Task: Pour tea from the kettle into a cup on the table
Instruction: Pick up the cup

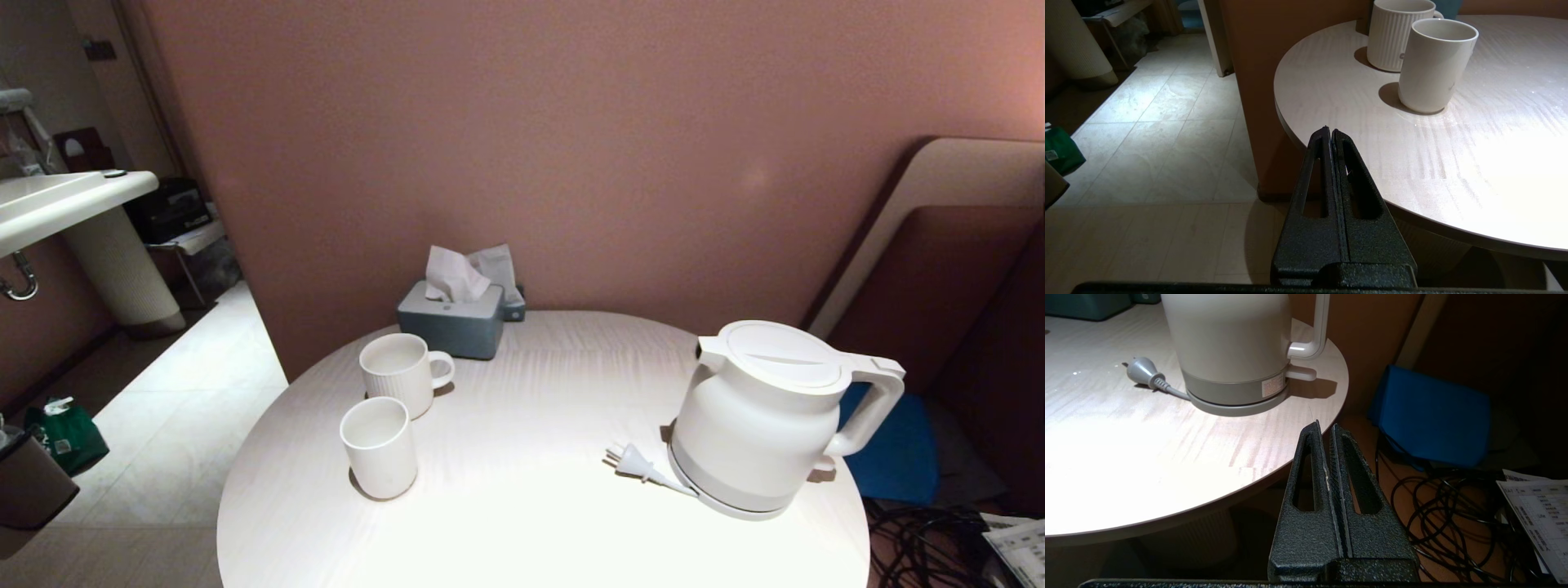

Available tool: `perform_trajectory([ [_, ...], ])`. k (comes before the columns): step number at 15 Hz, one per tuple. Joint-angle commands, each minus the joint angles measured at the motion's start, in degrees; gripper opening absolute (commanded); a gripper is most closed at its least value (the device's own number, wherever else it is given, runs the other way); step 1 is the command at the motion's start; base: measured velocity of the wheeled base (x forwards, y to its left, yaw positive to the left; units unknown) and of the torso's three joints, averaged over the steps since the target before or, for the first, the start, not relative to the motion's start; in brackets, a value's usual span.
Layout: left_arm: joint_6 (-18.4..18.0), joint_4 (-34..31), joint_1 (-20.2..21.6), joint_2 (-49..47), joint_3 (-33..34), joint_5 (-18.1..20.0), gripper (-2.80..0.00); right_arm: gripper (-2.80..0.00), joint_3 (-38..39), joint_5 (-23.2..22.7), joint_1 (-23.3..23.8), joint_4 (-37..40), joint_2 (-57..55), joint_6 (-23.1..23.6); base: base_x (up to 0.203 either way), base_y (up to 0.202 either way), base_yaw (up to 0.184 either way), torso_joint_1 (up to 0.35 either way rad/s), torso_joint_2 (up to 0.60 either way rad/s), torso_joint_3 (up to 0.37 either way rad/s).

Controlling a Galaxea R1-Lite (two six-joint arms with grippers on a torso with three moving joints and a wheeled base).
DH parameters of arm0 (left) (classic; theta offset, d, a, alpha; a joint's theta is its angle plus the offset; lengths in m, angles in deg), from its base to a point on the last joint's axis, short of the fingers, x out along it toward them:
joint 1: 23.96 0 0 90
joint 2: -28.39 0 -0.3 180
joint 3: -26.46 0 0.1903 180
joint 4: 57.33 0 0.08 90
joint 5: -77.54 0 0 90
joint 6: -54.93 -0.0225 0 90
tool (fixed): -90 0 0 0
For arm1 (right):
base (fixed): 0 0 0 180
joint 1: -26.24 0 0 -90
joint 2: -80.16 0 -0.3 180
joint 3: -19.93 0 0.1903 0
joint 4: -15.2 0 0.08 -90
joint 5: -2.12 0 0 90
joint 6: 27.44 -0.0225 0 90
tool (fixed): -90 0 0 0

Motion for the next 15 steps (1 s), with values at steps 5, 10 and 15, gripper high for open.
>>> perform_trajectory([
  [5, 0.0, 0.0, 0.0, -0.1, 0.0, 0.0, -2.80, -2.80, 0.0, -0.3, 0.0, 0.0, 0.0, -0.4, 0.000, 0.000, 0.000, 0.000, 0.00, 0.000],
  [10, 0.0, 0.0, 0.0, -0.1, 0.0, 0.0, -2.80, -2.80, 0.0, -0.3, 0.0, -0.1, 0.0, -0.5, 0.000, 0.000, 0.000, 0.000, 0.00, 0.000],
  [15, 0.0, 0.0, 0.0, -0.1, 0.0, 0.0, -2.80, -2.80, 0.0, -0.3, 0.0, -0.1, 0.0, -0.4, 0.000, 0.000, 0.000, 0.000, 0.00, 0.000],
])
